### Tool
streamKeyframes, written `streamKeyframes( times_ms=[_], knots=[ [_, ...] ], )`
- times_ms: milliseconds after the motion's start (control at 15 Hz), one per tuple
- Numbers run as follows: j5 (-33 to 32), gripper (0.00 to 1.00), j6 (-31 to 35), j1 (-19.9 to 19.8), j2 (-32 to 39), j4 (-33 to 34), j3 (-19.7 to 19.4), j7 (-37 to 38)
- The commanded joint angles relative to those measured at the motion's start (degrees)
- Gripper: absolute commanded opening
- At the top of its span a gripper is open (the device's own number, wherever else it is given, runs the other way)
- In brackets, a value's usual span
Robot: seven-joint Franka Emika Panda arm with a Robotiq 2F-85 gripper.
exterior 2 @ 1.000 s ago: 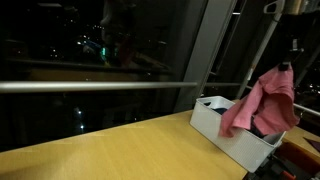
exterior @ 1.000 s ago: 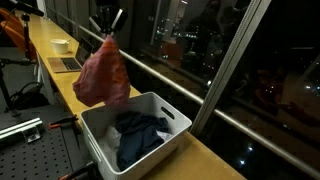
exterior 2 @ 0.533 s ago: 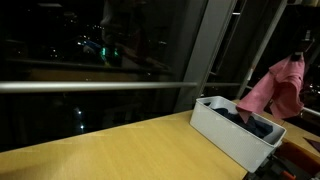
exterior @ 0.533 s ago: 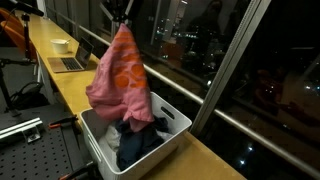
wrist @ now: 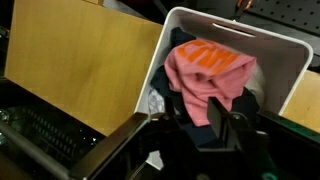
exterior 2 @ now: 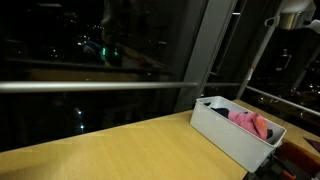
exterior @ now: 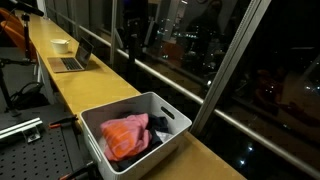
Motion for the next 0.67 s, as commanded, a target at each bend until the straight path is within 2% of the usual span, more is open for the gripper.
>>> streamKeyframes(
  times_ms=[0,133,200,333,400,600],
  knots=[
    [1.26,0.71,0.97,0.07,-0.23,-0.01,0.08,-2.82],
    [5.29,0.86,1.56,1.09,-0.43,0.47,0.56,-4.74],
    [2.74,0.69,0.41,0.20,0.32,0.22,0.45,-2.49],
    [4.27,0.83,0.81,0.79,0.16,0.33,0.82,-3.21],
    [4.44,0.86,0.82,1.00,0.11,0.36,0.89,-3.28],
    [4.51,0.86,0.82,1.03,0.11,0.36,0.89,-3.36]
  ],
)
